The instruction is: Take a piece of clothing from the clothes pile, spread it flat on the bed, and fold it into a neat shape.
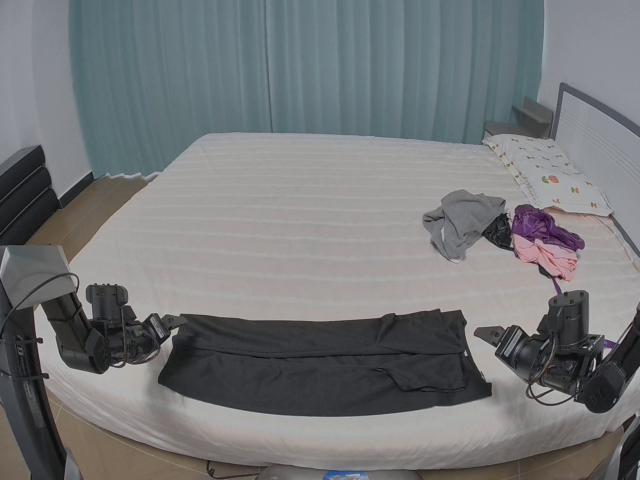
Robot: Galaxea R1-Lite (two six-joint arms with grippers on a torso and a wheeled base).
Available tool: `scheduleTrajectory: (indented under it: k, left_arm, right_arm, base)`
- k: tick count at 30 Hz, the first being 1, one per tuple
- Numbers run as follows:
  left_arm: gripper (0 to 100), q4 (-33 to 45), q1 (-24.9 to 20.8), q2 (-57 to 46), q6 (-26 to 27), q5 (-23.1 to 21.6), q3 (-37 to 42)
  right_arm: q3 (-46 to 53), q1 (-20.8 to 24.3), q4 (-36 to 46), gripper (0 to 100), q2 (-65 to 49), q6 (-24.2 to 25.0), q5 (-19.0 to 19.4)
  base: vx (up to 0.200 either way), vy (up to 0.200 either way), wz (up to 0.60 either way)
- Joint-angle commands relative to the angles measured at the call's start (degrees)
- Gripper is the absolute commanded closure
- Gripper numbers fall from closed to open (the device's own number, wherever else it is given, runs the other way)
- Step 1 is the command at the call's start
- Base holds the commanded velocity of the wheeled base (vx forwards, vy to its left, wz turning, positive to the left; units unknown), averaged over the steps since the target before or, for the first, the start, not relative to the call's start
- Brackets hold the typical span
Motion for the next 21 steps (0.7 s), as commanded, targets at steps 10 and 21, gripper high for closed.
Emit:
scheduleTrajectory:
  k: [10, 21]
  left_arm:
    - [0, -0.83, -1.09, -1.52, 8.08, 0.51, 10.44]
    - [100, -1.18, -2.41, -0.91, 9.13, 2.71, 10.97]
  right_arm:
    - [2.53, 1.72, -9.64, 0, 5.09, -0.68, -0.15]
    - [2.53, 2.33, -9.82, 0, 5.18, -0.59, -0.15]
  base:
    - [0.000, 0.000, 0.00]
    - [0.000, 0.000, 0.00]
